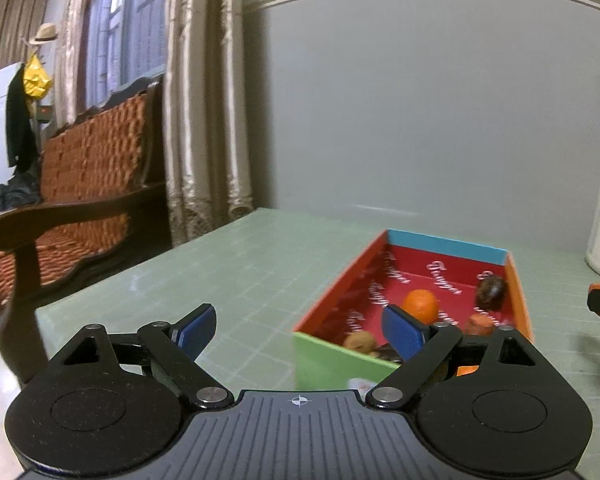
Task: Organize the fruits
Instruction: 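Carry the orange-red chunk with the right tool into the box and open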
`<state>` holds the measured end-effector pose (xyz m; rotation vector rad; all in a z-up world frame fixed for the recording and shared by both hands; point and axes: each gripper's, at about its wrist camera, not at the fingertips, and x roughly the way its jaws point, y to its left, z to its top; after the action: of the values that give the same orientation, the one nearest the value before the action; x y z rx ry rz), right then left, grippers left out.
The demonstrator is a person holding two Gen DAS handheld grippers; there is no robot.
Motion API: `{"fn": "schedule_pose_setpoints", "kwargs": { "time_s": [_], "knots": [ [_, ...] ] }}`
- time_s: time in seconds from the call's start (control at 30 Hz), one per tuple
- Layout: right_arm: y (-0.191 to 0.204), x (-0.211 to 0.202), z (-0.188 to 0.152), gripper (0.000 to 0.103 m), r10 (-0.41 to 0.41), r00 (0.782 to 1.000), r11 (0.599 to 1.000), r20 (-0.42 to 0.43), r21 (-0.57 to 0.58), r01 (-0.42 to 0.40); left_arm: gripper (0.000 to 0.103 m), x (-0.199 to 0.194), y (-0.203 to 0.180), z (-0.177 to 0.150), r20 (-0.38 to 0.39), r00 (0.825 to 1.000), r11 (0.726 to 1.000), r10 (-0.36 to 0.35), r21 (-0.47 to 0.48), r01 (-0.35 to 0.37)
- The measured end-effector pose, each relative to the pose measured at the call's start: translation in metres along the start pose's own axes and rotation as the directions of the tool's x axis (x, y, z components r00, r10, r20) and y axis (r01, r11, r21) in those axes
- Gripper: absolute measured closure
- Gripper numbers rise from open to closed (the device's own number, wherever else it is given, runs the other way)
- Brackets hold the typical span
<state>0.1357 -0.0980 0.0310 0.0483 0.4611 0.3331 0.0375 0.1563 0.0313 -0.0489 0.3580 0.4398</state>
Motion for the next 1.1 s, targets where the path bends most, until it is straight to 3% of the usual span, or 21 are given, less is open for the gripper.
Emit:
{"fn": "schedule_pose_setpoints", "kwargs": {
  "time_s": [0.27, 0.47, 0.77, 1.1],
  "knots": [
    [0.057, 0.011, 0.004, 0.075, 0.118, 0.993, 0.989, -0.025, -0.087, -0.120, 0.013, -0.004, 0.025, -0.004, -0.006, 0.999, 0.999, 0.045, -0.024, -0.045],
    [0.088, 0.023, 0.001, 0.075, 0.143, 0.989, 0.982, -0.048, -0.118, -0.148, 0.012, -0.005, 0.043, -0.008, -0.007, 0.998, 0.997, 0.067, -0.031, -0.067],
    [0.096, 0.028, -0.005, 0.070, 0.128, 0.991, 0.984, -0.051, -0.120, -0.133, 0.011, -0.004, 0.060, -0.011, -0.012, 0.997, 0.995, 0.081, -0.062, -0.081],
    [0.086, 0.016, -0.005, 0.065, 0.111, 0.993, 0.988, -0.033, -0.102, -0.114, 0.009, -0.005, 0.050, -0.011, -0.016, 0.999, 0.997, 0.050, -0.052, -0.050]
  ]
}}
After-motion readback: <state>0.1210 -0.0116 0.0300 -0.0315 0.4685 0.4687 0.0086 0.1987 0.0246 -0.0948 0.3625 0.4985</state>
